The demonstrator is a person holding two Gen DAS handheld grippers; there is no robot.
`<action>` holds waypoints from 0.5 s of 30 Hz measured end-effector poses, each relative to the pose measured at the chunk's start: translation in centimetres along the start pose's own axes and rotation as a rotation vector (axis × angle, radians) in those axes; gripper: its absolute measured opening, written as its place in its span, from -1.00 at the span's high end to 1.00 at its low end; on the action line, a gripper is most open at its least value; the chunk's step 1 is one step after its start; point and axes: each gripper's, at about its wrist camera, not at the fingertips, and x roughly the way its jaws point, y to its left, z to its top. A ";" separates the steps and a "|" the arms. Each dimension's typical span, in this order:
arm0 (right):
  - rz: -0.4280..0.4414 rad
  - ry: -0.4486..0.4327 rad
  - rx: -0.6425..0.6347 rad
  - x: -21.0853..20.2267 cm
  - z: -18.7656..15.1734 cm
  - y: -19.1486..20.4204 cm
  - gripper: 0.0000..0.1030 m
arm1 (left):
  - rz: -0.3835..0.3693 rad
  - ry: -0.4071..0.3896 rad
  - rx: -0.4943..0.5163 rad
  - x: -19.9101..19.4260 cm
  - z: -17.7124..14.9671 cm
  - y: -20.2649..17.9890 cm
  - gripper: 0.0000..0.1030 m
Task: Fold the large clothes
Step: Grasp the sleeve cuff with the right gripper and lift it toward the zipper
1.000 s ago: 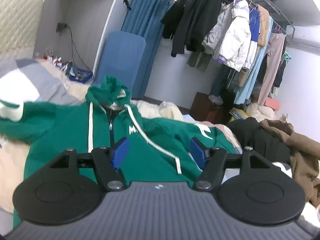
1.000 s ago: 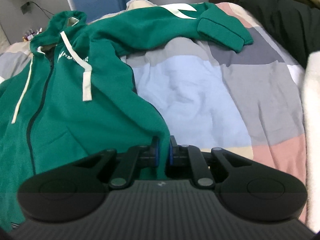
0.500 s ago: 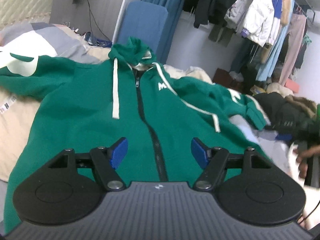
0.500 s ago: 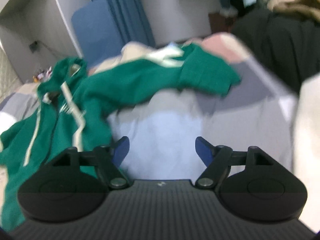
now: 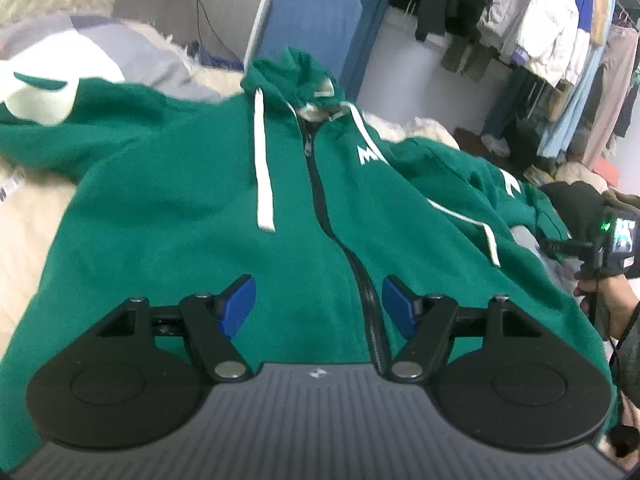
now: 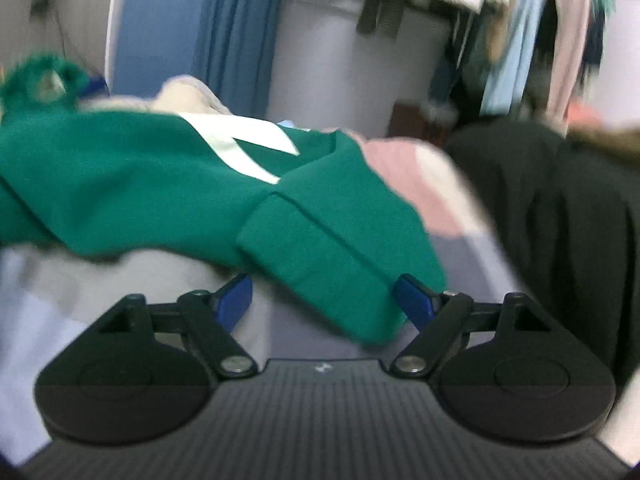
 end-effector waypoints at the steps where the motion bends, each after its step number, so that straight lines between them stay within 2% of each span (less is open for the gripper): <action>1: -0.033 -0.018 -0.049 0.6 -0.3 0.4 -0.57 | 0.004 -0.006 0.006 0.2 0.0 -0.1 -0.44; 3: -0.069 -0.047 -0.097 1.6 -0.8 0.5 -0.55 | -0.004 -0.005 0.000 0.6 0.0 0.0 -0.44; 5: -0.070 -0.063 -0.060 2.1 -0.8 -0.2 -0.54 | -0.021 0.002 -0.015 0.9 -0.2 0.0 -0.44; 6: -0.060 -0.070 -0.028 2.2 -0.9 -0.8 -0.43 | -0.022 0.005 -0.019 1.2 -0.3 0.0 -0.44; 7: -0.055 -0.073 0.003 2.0 -0.9 -1.3 -0.18 | -0.021 0.008 -0.017 1.3 -0.3 -0.1 -0.44; 9: -0.040 -0.073 0.083 1.9 -0.7 -2.9 0.02 | -0.013 0.017 -0.020 1.7 -0.3 -0.1 -0.44; 10: -0.036 -0.070 0.115 1.7 -0.4 -3.5 0.25 | -0.014 0.024 -0.032 1.7 -0.2 0.0 -0.44; 15: -0.008 -0.048 0.203 -0.4 2.3 -5.7 0.58 | -0.036 0.015 -0.067 0.9 0.3 0.3 -0.44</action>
